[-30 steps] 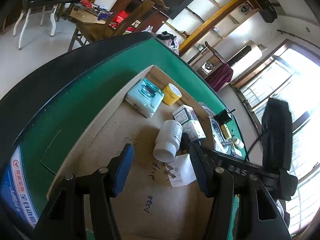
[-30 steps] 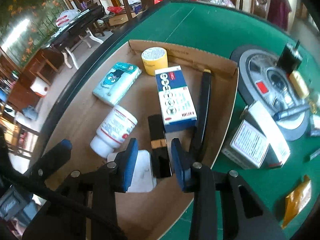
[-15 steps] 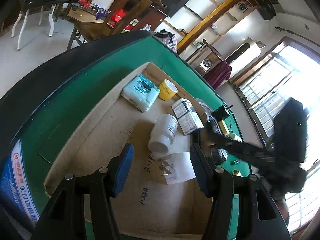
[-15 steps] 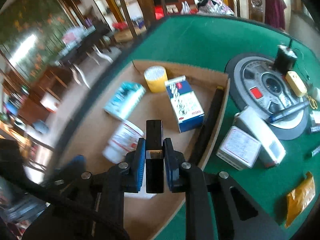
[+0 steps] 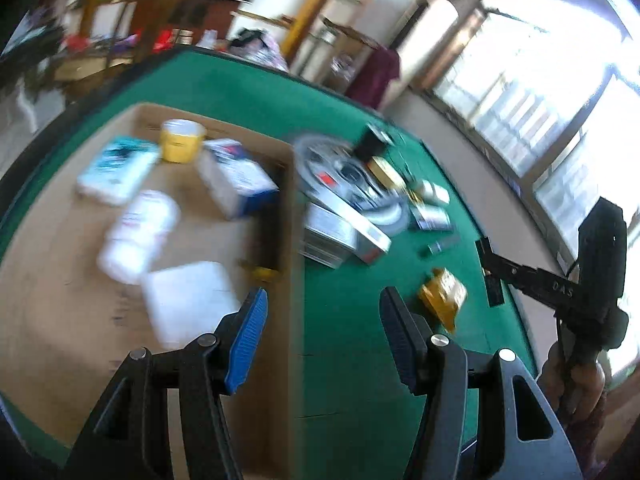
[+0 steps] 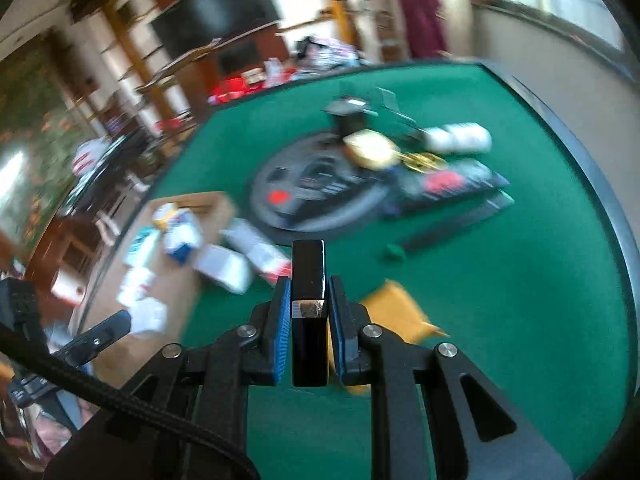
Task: Organize objects
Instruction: 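Grasp the gold pouch with the left gripper while the right holds the black lipstick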
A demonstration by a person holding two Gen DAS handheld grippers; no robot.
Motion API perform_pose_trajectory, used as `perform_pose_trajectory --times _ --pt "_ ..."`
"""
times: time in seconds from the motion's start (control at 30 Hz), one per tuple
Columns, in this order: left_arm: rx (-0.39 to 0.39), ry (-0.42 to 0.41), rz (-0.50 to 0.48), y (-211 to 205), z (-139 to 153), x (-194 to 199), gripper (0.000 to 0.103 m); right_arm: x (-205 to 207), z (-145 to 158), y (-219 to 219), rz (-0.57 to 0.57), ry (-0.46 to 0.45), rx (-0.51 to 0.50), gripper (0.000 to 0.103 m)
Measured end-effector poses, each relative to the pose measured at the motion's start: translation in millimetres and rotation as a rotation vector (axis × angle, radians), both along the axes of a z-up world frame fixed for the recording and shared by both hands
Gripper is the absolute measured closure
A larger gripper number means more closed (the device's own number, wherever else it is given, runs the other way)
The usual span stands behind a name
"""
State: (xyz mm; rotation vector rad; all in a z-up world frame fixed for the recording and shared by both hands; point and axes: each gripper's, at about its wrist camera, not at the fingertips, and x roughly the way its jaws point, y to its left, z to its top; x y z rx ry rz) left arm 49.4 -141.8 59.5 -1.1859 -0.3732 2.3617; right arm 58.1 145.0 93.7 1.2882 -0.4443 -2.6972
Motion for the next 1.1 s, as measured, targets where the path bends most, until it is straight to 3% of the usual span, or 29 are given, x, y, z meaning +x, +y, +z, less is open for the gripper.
perform_pose_trajectory --times 0.3,0.43,0.7,0.77,0.83,1.1 --pt "-0.212 0.061 -0.264 138 -5 5 0.051 13 -37 74 -0.157 -0.064 0.037 0.088" --pt "-0.286 0.094 -0.365 182 -12 0 0.051 15 -59 97 -0.182 -0.114 -0.005 0.088" --pt "-0.484 0.194 -0.445 242 -33 -7 0.051 18 -73 114 -0.176 -0.127 -0.104 0.088" --pt "-0.459 0.191 -0.445 241 -37 -7 0.052 18 -73 114 -0.172 -0.126 -0.107 0.088" --pt "-0.417 0.155 -0.445 238 -38 -8 0.065 18 -73 114 -0.168 -0.122 -0.108 0.088" --pt "-0.299 0.103 -0.375 210 -25 -12 0.066 20 -69 108 -0.147 -0.097 -0.112 0.088"
